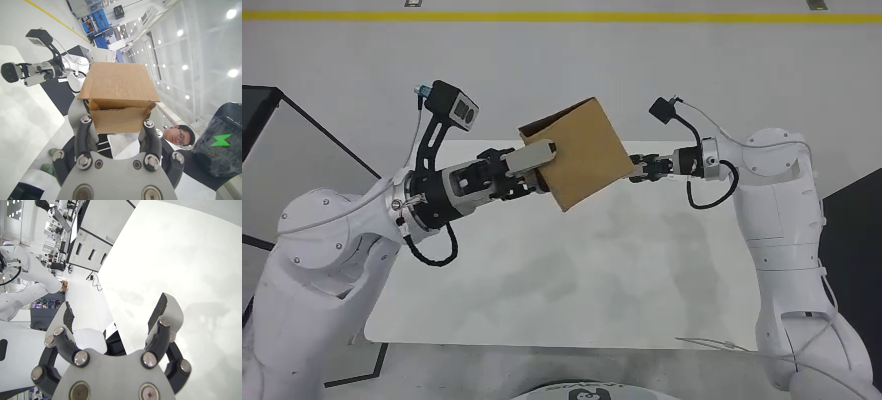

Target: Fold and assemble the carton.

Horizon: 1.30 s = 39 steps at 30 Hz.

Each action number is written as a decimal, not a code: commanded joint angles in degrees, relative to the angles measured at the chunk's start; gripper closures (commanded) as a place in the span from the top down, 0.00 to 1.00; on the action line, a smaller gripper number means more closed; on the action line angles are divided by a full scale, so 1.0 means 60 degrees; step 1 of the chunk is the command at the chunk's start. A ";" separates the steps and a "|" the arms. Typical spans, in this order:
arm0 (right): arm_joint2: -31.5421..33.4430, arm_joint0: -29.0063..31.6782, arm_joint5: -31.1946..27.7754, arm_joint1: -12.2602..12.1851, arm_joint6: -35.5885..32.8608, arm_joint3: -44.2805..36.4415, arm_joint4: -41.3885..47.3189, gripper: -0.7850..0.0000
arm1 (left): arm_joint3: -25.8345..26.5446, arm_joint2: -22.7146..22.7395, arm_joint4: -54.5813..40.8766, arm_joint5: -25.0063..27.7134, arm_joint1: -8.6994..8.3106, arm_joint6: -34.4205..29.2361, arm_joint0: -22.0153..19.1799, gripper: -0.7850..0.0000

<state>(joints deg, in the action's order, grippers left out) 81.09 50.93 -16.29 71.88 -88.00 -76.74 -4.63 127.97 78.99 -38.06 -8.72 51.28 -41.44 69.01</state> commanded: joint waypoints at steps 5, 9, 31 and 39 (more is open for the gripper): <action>0.0000 0.0000 0.0000 0.0000 0.0000 0.0000 0.0000 1.00 | -0.0387 -0.0092 0.0421 0.1720 0.0054 -0.0621 0.0115 0.00; 0.0000 0.0000 0.0000 0.0000 0.0000 0.0000 0.0000 1.00 | -0.0543 -0.0139 0.0589 0.2437 0.0085 -0.0747 0.0121 0.00; 0.0000 0.0000 0.0000 0.0000 0.0000 0.0000 0.0000 1.00 | -0.0842 -0.0800 0.2330 0.6010 0.0320 -0.1182 -0.0482 0.00; 0.0000 0.0000 0.0000 0.0000 0.0000 0.0000 0.0000 1.00 | -0.0787 -0.1036 0.2478 0.6390 0.0345 -0.1488 -0.0561 0.00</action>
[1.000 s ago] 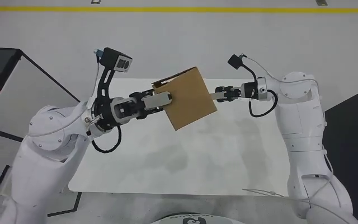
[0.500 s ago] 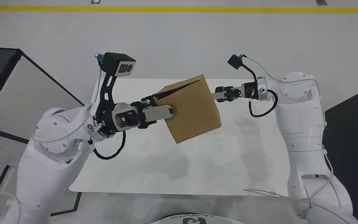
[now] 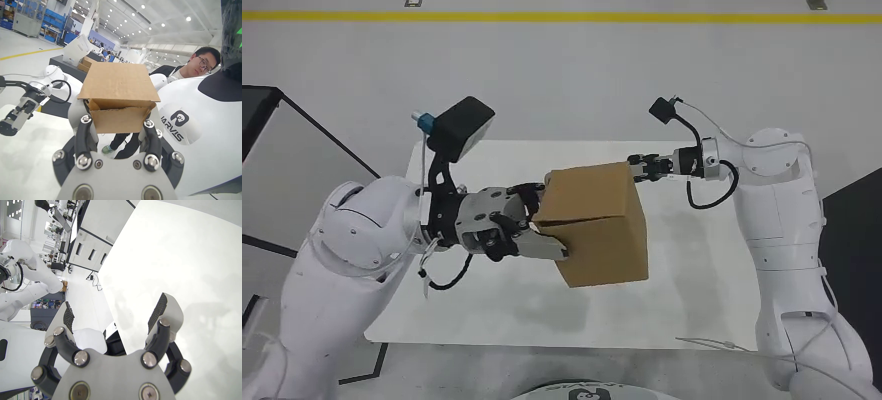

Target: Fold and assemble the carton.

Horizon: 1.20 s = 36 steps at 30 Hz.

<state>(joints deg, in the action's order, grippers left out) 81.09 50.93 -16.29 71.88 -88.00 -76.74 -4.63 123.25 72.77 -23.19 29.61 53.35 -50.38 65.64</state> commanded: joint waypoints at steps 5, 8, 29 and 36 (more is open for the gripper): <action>0.0000 0.0000 0.0000 0.0000 0.0000 0.0000 0.0000 1.00 | 0.0148 0.0053 0.0528 0.0756 0.0060 0.0499 -0.0084 0.00; 0.0000 0.0000 0.0000 0.0000 0.0000 0.0000 0.0000 1.00 | 0.0019 0.0112 0.1456 0.1734 0.0135 0.0950 -0.0403 0.00; 0.0000 0.0000 0.0000 0.0000 0.0000 0.0000 0.0000 1.00 | -0.0318 0.0041 0.5240 0.3530 0.0390 0.2350 -0.1243 0.00; 0.0000 0.0000 0.0000 0.0000 0.0000 0.0000 0.0000 1.00 | -0.0180 0.0859 0.8545 0.3641 0.0493 0.3801 -0.1287 0.00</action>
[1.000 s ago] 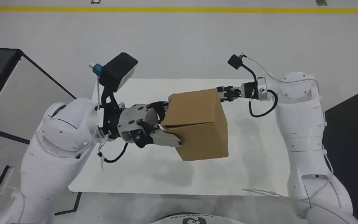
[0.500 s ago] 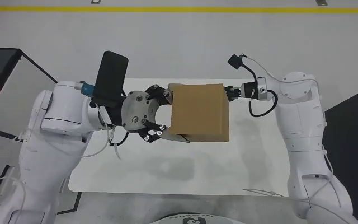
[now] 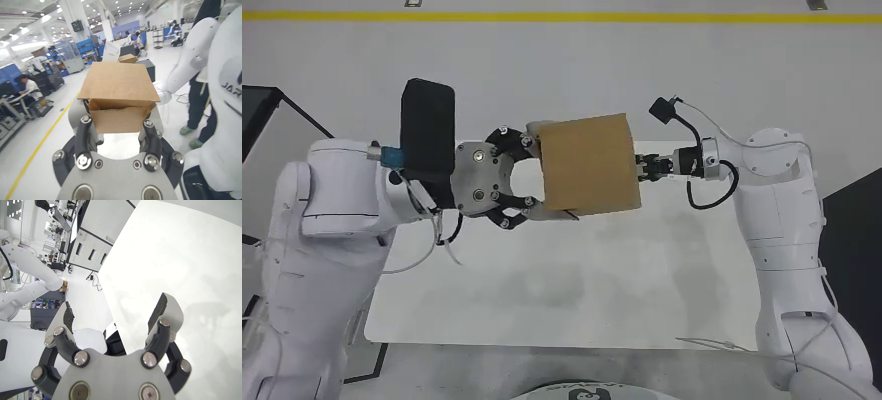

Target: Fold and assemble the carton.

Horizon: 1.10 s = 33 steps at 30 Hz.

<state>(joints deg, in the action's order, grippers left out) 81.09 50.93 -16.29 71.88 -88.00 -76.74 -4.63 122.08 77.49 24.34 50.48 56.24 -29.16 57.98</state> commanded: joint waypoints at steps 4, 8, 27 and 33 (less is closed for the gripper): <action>0.0000 0.0000 0.0000 0.0000 0.0000 0.0000 0.0000 1.00 | 0.0110 0.0352 0.2753 0.1110 0.0051 0.0986 -0.0087 0.00; 0.0000 0.0000 0.0000 0.0000 0.0000 0.0000 0.0000 1.00 | 0.0340 0.0427 0.4635 0.1253 0.0100 0.2276 -0.0119 0.00; 0.0000 0.0000 0.0000 0.0000 0.0000 0.0000 0.0000 1.00 | 0.0782 0.0407 0.9501 0.1086 0.0034 0.5364 -0.0236 0.00; 0.0000 0.0000 0.0000 0.0000 0.0000 0.0000 0.0000 1.00 | 0.0605 0.0137 1.3732 -0.0133 -0.0131 0.9204 -0.0105 0.00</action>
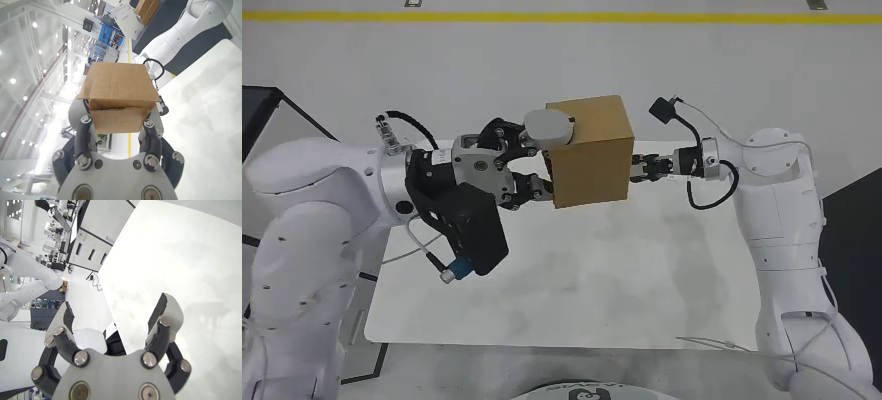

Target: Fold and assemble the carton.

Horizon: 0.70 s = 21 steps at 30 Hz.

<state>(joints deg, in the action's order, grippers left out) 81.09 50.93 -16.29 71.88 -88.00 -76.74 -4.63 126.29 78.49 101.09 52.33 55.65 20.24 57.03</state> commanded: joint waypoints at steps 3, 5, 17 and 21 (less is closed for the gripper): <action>0.0000 0.0000 0.0000 0.0000 0.0000 0.0000 0.0000 1.00 | -0.0459 -0.0121 0.2643 -0.1377 -0.0170 0.2805 0.0206 0.00; 0.0000 0.0000 0.0000 0.0000 0.0000 0.0000 0.0000 1.00 | -0.0710 -0.0130 0.3253 -0.1842 -0.0233 0.3528 0.0315 0.00; 0.0000 0.0000 0.0000 0.0000 0.0000 0.0000 0.0000 1.00 | -0.0636 -0.0199 0.3385 -0.2330 -0.0238 0.3459 0.0505 0.00; 0.0000 0.0000 0.0000 0.0000 0.0000 0.0000 0.0000 1.00 | -0.0368 -0.0152 0.5187 -0.3100 -0.0382 0.4042 0.0512 0.00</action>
<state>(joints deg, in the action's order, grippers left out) 81.09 50.93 -16.29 71.88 -88.00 -76.74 -4.63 123.94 77.60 127.77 35.22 53.56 42.89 59.99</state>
